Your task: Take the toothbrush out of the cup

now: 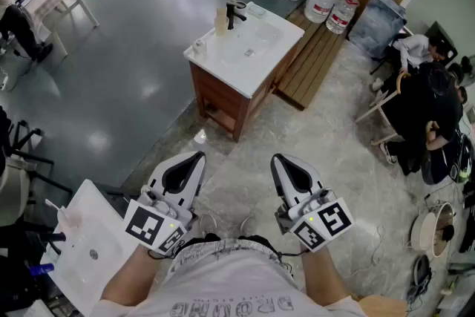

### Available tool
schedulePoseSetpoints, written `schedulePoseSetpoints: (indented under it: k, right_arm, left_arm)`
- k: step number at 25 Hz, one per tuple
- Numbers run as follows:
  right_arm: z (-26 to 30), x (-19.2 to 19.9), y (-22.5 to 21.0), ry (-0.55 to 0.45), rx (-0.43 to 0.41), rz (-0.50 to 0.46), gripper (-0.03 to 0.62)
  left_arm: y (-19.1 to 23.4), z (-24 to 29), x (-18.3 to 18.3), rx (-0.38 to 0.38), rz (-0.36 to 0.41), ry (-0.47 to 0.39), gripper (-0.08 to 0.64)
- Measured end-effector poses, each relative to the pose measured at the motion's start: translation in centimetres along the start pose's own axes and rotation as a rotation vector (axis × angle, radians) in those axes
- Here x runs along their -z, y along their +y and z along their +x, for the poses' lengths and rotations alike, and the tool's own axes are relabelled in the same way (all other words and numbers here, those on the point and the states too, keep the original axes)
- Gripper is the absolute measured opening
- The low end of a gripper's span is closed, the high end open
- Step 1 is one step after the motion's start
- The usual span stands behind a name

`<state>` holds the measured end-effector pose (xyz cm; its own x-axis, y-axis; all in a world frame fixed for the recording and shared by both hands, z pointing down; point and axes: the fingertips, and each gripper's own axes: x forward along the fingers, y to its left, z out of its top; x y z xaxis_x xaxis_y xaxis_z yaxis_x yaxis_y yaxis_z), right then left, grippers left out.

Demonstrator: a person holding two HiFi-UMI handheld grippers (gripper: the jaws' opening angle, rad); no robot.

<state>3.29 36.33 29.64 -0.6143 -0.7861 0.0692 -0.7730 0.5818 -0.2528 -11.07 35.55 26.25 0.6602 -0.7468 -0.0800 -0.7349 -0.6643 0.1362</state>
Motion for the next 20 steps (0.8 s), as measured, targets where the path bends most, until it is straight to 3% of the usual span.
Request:
schedulePoseSetpoints:
  k: [20]
  right_arm:
    - [-0.7, -0.3, -1.7, 0.007, 0.037, -0.041, 0.006]
  left_arm:
    - [-1.4, 2.0, 0.4, 0.020, 0.001, 0.008, 0.017]
